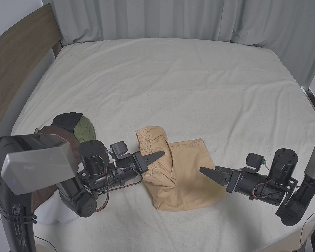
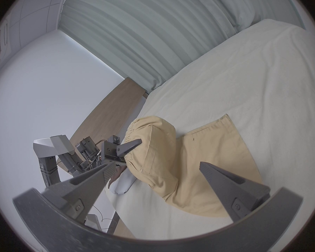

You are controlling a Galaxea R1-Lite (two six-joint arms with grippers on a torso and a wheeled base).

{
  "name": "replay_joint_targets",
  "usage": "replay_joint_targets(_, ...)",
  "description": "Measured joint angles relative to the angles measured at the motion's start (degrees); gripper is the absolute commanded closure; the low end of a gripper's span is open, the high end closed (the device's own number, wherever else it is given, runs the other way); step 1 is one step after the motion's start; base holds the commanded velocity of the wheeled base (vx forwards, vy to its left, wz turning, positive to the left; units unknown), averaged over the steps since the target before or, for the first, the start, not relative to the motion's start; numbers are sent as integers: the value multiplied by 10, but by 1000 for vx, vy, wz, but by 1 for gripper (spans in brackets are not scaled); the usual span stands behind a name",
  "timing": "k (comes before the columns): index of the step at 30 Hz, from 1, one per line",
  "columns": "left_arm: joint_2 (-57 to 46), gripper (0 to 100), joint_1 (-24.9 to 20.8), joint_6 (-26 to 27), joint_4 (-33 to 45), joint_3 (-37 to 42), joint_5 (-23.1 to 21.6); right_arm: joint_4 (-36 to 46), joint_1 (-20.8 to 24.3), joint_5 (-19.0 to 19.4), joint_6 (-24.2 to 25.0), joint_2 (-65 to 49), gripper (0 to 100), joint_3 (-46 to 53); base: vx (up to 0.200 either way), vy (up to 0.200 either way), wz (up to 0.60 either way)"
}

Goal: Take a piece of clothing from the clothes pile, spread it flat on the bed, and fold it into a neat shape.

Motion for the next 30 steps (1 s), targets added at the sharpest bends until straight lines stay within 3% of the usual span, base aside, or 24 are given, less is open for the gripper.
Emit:
replay_joint_targets(19, 25, 100, -30, -47, 2, -47, 2, 0, -15, 0, 0, -12, 0, -13, 0, 0, 0)
replay_joint_targets(30, 69, 100, -56, -111, 2, -104, 3, 0, -29, -1, 3, -19, 0, -25, 0, 0, 0)
